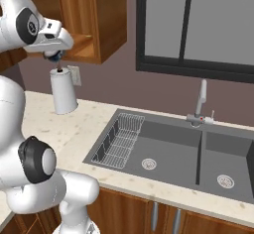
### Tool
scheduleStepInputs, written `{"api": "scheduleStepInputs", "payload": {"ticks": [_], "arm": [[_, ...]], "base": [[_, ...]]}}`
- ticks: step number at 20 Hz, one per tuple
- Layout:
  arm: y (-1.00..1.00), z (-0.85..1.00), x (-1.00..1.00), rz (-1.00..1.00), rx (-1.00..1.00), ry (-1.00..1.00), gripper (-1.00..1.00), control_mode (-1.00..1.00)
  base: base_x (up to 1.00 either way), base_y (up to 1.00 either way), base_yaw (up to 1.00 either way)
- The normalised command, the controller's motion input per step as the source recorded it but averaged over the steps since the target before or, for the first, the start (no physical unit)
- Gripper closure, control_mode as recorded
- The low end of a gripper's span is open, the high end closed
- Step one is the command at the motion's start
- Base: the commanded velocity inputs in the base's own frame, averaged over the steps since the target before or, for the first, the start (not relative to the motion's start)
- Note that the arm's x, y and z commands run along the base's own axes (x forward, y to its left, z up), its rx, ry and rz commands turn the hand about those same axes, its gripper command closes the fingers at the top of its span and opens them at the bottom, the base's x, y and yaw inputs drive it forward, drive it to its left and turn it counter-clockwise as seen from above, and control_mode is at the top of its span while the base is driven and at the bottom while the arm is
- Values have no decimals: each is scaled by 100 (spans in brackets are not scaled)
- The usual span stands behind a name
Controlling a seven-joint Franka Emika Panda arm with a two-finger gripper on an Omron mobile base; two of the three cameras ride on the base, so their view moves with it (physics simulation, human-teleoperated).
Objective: Pick the yogurt and canned food from the counter and place them in the cabinets closest to them.
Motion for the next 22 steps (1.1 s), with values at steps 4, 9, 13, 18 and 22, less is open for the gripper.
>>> {"api": "scheduleStepInputs", "payload": {"ticks": [4, 9, 13, 18, 22], "arm": [[0, 12, 29, -2, 0, -1, 100, -100], [0, 5, 21, -1, 0, -1, 100, -100], [0, 0, 3, 0, 0, 0, 100, -100], [0, -3, 1, 0, 0, -1, 100, -100], [0, -10, 9, 0, 0, -2, 100, -100]], "base": [[0, 0, 0], [0, 0, 0], [0, 0, 0], [0, 0, 0], [0, 0, 0]]}}
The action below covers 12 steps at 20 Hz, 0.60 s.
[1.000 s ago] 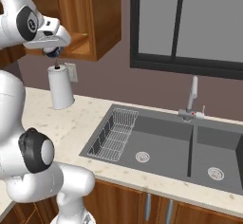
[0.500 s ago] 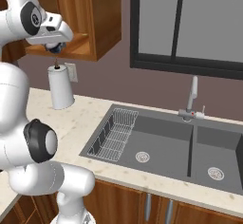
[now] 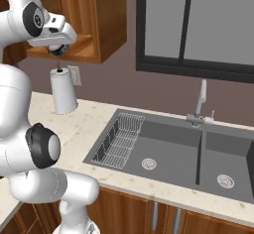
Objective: Pick the yogurt and canned food from the counter and place them in the cabinets closest to them.
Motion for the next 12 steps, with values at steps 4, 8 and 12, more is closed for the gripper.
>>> {"api": "scheduleStepInputs", "payload": {"ticks": [4, 8, 12], "arm": [[0, -9, 19, 0, -1, -2, 100, -100], [0, 0, 30, -2, 0, 0, 100, -100], [0, 0, 36, -5, 0, 0, 100, -100]], "base": [[0, 0, 0], [0, 0, 0], [0, 0, 0]]}}
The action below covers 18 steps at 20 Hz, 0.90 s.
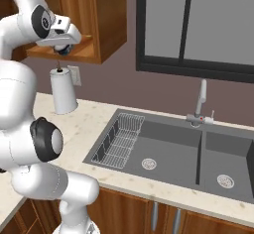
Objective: Pick the yogurt and canned food from the counter and place them in the cabinets closest to them.
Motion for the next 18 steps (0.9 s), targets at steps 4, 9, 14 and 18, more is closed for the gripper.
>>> {"api": "scheduleStepInputs", "payload": {"ticks": [4, 9, 14, 18], "arm": [[8, 0, 29, -6, 0, 0, 100, -100], [18, 0, 33, -8, 0, 3, 100, -100], [8, 3, 31, -6, 1, 6, 100, -100], [0, 2, 15, 0, 1, 4, 100, -100]], "base": [[0, 0, 0], [0, 0, 0], [0, 0, 0], [0, 0, 0]]}}
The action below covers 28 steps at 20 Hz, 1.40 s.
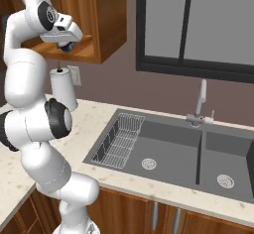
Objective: Pick the yogurt and canned food from the counter and place them in the cabinets closest to them.
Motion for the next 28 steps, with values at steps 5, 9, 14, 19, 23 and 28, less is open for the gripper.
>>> {"api": "scheduleStepInputs", "payload": {"ticks": [5, 9, 14, 19, 23, 28], "arm": [[0, 0, 0, 0, 0, 0, 100, -100], [0, -2, 5, 0, 0, -3, 100, -100], [0, -3, 18, 0, 0, -3, 100, -100], [0, -8, 17, 0, 0, -1, 100, -100], [0, -2, 1, 0, -1, 0, 100, -100], [-1, 0, 17, 0, 0, 0, 100, -100]], "base": [[0, 0, 0], [0, 0, 0], [0, 0, 0], [0, 0, 0], [0, 0, 0], [0, 0, 0]]}}
